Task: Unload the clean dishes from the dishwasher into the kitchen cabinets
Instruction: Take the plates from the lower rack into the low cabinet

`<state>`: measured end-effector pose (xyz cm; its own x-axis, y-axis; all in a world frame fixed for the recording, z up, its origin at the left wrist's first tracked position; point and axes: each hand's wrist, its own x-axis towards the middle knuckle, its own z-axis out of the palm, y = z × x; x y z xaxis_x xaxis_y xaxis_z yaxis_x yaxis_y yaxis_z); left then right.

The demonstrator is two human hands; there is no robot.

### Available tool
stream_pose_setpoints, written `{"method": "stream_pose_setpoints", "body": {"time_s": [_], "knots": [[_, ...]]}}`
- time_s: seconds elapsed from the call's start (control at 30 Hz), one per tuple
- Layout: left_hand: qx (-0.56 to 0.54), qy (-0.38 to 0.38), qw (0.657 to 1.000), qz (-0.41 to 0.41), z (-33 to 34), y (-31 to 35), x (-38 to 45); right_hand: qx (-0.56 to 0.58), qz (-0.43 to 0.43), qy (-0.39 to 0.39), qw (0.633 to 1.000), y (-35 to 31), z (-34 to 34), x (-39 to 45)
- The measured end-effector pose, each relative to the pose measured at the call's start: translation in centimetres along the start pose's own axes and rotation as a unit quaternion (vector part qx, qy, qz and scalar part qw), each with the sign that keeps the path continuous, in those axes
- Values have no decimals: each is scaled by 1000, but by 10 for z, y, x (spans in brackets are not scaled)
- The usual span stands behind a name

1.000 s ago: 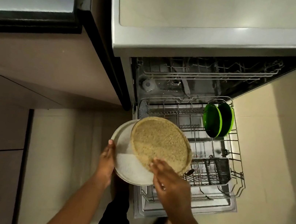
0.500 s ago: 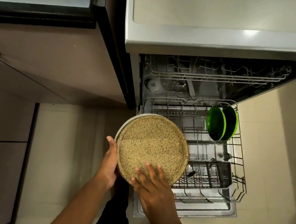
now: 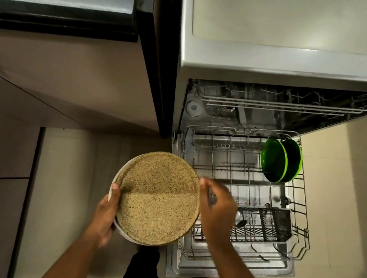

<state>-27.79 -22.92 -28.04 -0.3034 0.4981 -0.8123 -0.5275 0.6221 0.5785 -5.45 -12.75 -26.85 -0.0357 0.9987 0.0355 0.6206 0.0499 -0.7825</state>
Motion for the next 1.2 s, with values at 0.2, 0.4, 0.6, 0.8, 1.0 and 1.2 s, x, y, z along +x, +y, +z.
{"method": "stream_pose_setpoints", "body": {"time_s": [0.2,0.4,0.6,0.8,1.0,1.2], "knots": [[4,3,1000,-24,-25,6,13,-76,163,-104,978,19,48,71],[3,-2,1000,-22,-44,20,26,-145,220,-269,926,35,113,84],[18,-35,998,-41,-63,30,36,-164,208,-194,944,50,135,78],[10,-26,998,-56,-64,28,36,-133,226,-106,959,43,106,70],[3,-28,998,-49,-34,28,26,-101,165,-76,978,38,24,38],[29,-52,997,-52,16,18,10,-57,59,-28,996,12,-62,-6]]}}
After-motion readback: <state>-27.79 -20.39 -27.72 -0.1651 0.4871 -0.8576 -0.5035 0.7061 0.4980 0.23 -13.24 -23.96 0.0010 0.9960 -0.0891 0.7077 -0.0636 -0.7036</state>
